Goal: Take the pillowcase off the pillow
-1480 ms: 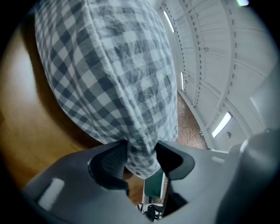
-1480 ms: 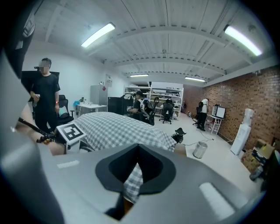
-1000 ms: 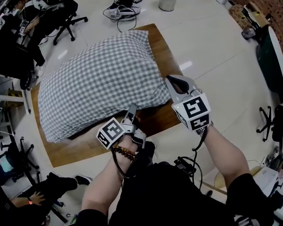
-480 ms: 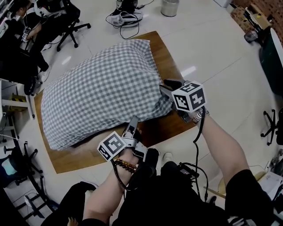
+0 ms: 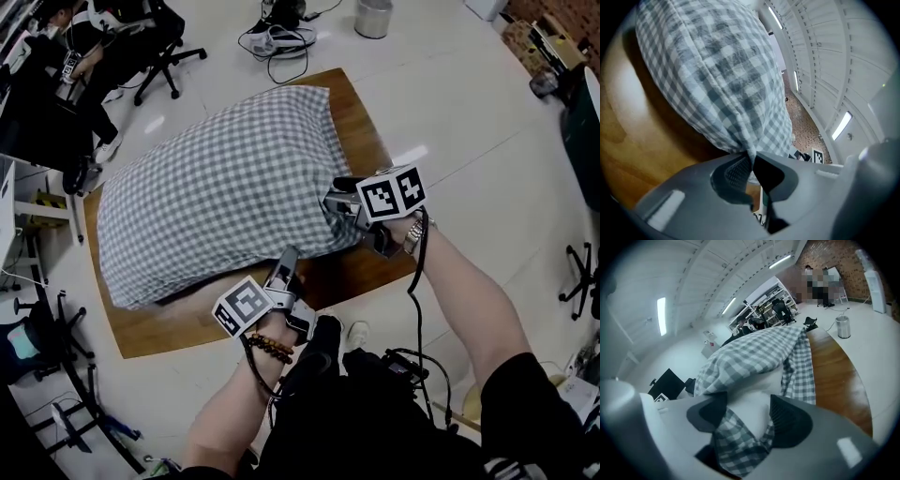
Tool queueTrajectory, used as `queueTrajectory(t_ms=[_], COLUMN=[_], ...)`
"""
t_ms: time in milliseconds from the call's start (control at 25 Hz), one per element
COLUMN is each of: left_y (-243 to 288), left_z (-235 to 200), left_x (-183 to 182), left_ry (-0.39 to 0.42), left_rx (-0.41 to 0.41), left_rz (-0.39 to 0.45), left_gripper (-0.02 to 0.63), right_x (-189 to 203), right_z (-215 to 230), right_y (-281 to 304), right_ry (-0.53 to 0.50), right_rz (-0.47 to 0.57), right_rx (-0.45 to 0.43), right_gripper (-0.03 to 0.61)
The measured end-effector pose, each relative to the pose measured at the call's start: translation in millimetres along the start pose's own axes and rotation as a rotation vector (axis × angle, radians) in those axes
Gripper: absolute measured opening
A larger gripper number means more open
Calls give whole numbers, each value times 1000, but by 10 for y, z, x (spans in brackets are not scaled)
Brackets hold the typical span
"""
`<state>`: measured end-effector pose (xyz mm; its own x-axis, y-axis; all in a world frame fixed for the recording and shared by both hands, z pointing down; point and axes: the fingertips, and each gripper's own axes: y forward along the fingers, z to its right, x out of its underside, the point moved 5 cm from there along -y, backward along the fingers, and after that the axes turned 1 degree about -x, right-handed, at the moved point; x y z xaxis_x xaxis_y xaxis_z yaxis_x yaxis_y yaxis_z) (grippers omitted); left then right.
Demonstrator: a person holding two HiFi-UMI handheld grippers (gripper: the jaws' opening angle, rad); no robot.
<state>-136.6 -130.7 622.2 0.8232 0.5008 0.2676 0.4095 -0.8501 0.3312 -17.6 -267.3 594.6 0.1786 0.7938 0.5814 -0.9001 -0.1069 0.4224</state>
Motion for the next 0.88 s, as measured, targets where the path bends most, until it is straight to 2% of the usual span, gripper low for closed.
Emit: queueTrajectory(t_ms=[120,200,280,360,640,880], left_y=[-3,-17,-59,-152,-389,-690], left_z=[-31,-62,-93,-120,-116,-177], left_x=[77,138,143,98,23,79], left_ry=[-1,-1,-2,-6,-36,-60], left_rx=[-12,-15,-16,-18,8,23], left_rz=[4,8,17,34,114,198], left_gripper=[14,14,14,14,12,8], right_x=[103,191,211,184,67,221], right_z=[-42,-74,-66,-71,-160,-239], right_y=[62,83,73,39,-216,-372], right_ry=[-33,-62,-121,-172,-295,-348], right_rz=[-39,-66,-86,-92,-49,-36], right_rx=[-16,-19,35,100,201,221], right_gripper=[275,174,71,24,14,12])
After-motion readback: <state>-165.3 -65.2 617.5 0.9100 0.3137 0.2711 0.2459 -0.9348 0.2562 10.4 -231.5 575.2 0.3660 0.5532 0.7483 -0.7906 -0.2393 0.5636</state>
